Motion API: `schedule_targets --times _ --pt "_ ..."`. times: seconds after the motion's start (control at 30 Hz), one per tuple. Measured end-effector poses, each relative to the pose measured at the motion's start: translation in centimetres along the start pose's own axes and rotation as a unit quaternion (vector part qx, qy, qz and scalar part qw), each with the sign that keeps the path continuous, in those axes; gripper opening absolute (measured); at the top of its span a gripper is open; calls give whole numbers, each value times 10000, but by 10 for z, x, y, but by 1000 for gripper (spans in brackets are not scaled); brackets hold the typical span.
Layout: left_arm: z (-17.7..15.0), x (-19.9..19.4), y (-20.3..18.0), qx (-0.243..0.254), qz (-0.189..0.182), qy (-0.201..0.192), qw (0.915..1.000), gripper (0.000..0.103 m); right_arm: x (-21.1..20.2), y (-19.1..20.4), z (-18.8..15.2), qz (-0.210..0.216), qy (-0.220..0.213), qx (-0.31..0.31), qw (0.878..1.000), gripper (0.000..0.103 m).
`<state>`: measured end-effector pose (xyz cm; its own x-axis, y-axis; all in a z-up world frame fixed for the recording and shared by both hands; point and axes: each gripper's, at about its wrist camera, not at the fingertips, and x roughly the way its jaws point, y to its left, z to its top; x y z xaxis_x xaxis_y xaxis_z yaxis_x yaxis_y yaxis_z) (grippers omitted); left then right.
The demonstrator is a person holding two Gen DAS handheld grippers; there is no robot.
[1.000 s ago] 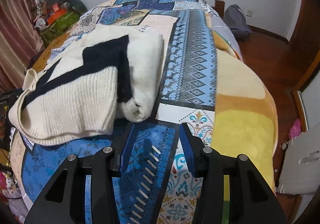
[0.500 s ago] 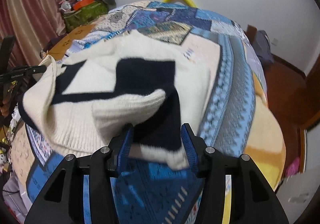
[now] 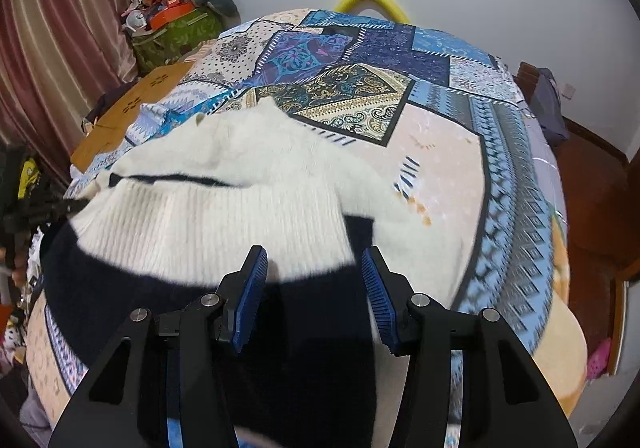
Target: Fold small clothes
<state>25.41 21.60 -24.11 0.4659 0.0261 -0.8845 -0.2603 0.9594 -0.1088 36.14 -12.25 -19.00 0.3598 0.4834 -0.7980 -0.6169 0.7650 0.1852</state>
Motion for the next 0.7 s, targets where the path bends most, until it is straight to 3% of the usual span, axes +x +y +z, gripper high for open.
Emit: schedule_targets --times 0.2,0.3,0.33,0.37,0.5,0.7 --pt "5 2 -1 -16 -128 -5 9999 15 18 -4 4 23 22 122 9999 44" --pt "6 3 -1 -60 -161 -34 9998 16 21 -5 7 -81 -78 194 9997 28" --pt "6 3 -3 -20 -126 -54 9999 16 20 -4 8 -87 -96 206 9997 16" --pt "7 1 -6 57 -58 -84 9999 10 20 -4 10 -98 -132 207 9997 9" --pt "8 -18 -14 296 286 -418 9983 7 3 3 16 -268 -431 2 9987 7" --pt "25 -55 -2 56 475 -995 9939 7 -33 -10 23 -677 -968 22 9930 6"
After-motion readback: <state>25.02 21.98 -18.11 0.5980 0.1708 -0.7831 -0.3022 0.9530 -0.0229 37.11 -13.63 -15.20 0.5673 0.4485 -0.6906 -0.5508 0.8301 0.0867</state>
